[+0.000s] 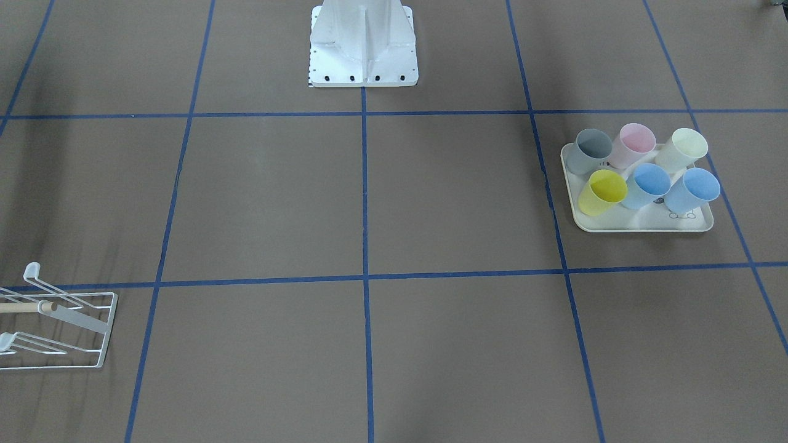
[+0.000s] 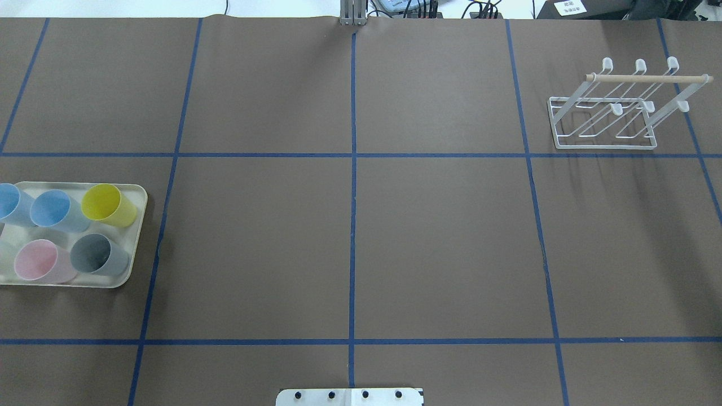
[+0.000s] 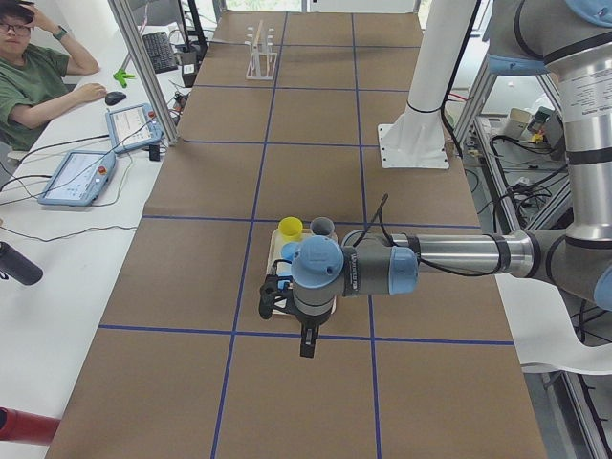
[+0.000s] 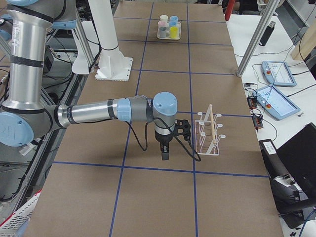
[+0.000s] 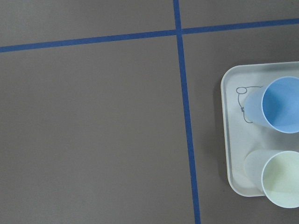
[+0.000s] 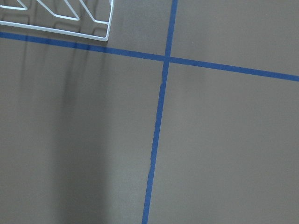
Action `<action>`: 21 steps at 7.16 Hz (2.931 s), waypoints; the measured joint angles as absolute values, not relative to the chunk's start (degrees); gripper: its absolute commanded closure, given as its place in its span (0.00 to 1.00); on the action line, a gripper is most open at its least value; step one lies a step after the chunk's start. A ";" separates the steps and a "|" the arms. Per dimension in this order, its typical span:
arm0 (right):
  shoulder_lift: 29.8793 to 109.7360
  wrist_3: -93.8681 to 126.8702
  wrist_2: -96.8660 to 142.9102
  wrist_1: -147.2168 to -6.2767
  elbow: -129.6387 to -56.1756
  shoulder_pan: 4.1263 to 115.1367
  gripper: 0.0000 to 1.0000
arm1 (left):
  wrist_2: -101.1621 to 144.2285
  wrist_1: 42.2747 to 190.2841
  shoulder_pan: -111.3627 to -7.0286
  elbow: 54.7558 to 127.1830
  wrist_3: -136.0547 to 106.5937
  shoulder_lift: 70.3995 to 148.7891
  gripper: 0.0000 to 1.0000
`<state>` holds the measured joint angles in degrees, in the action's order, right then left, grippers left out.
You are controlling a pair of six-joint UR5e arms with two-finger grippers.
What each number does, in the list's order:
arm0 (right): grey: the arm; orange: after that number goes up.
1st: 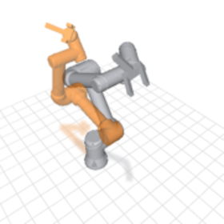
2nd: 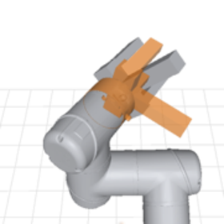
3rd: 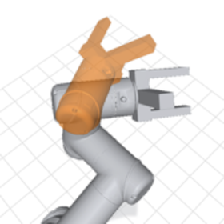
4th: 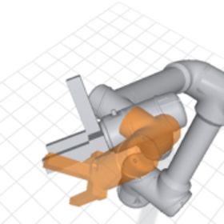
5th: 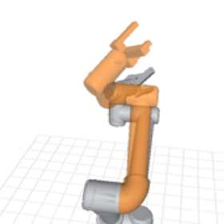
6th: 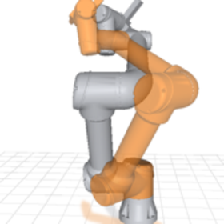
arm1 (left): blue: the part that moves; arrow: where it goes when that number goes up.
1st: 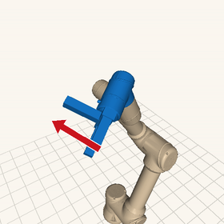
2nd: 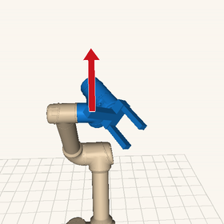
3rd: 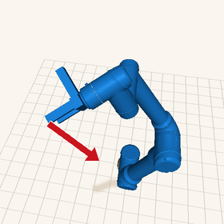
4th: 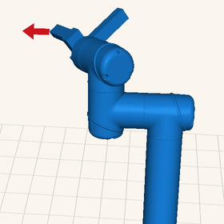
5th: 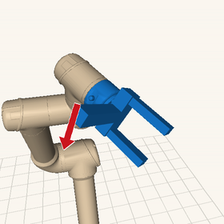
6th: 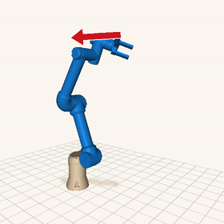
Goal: Transfer IKEA cup to right arm and place on rack
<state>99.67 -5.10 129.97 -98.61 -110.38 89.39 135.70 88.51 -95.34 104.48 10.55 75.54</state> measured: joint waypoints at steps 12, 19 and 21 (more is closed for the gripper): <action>89.91 -0.80 131.82 -89.93 -113.26 89.06 0.00 | 135.75 111.84 -95.36 103.21 9.12 78.17 0.00; 89.64 27.37 130.41 -76.73 -117.92 68.92 0.00 | 135.05 121.35 -85.09 100.29 -16.62 78.06 0.00; 89.37 34.39 122.84 -76.31 -119.62 61.48 0.00 | 132.36 123.16 -79.69 99.80 -22.49 78.05 0.00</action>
